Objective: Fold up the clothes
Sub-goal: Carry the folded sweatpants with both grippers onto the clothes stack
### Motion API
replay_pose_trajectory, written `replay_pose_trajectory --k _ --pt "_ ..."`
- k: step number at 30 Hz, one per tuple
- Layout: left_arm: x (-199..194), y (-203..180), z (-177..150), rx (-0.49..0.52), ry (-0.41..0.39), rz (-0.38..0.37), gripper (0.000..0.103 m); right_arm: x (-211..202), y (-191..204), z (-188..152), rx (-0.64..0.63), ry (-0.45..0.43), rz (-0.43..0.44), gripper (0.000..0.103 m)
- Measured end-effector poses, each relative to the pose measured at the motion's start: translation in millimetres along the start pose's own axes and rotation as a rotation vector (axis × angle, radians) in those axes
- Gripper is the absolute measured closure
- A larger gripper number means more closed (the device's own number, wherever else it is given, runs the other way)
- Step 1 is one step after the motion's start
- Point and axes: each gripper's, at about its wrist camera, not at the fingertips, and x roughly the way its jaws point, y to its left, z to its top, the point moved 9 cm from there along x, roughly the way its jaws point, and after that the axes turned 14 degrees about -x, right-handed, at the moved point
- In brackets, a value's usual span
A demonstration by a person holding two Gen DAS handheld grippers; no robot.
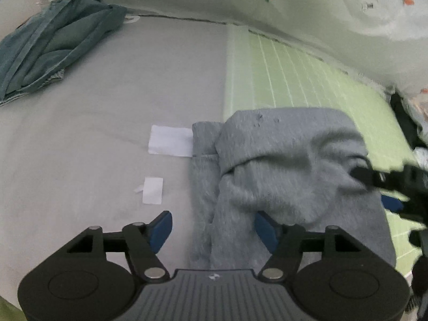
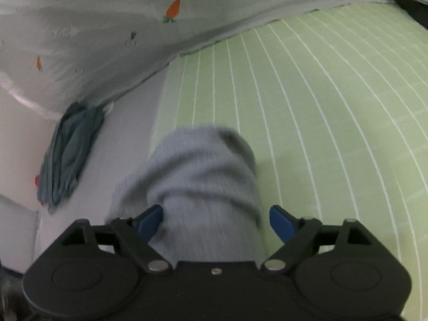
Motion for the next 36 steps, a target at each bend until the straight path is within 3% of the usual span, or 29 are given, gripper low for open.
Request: replay_pose_trajectory --k 5,8,11,15,16,17,18,19,21,23,27,31,36 --pt "9 0 -13 0.014 0.057 -0.005 0.035 -3 -6 -19 0.068 0.041 0.021 0.015" --pt "6 0 -7 -0.009 0.045 -0.064 0.033 -11 -3 -11 0.035 0.015 -0.007 0.014" --pt "10 -5 1 -0.004 0.031 -0.079 0.023 -9 -4 -5 0.029 0.002 -0.009 0.012" --pt "23 -14 7 0.016 0.042 -0.093 0.024 5 -6 -2 0.052 0.025 0.009 0.011" --pt "25 -16 8 0.012 0.047 -0.103 0.026 8 -6 -3 0.059 0.033 0.016 0.011" --pt "26 -18 8 0.008 0.051 -0.107 0.035 12 -6 -4 0.068 0.043 0.023 0.011" --pt "26 -20 8 0.009 0.055 -0.109 0.053 15 -5 -6 0.081 0.053 0.037 0.011" --pt "25 -23 7 0.024 0.056 -0.101 0.058 18 -3 -8 0.096 0.064 0.056 0.011" --pt "23 -25 7 0.045 0.044 -0.085 0.077 24 0 -12 0.125 0.086 0.094 0.018" --pt "19 -28 8 0.042 0.039 -0.092 0.084 25 5 -15 0.119 0.089 0.106 0.029" --pt "5 -37 12 -0.001 0.03 -0.149 0.087 13 4 -16 0.132 0.056 0.105 0.05" --pt "-16 -59 13 -0.013 0.022 -0.246 0.088 -18 -12 -15 0.154 0.001 0.074 0.052" --pt "-23 -123 1 0.079 0.055 -0.36 0.088 -60 -36 -12 0.178 -0.071 0.023 0.053"
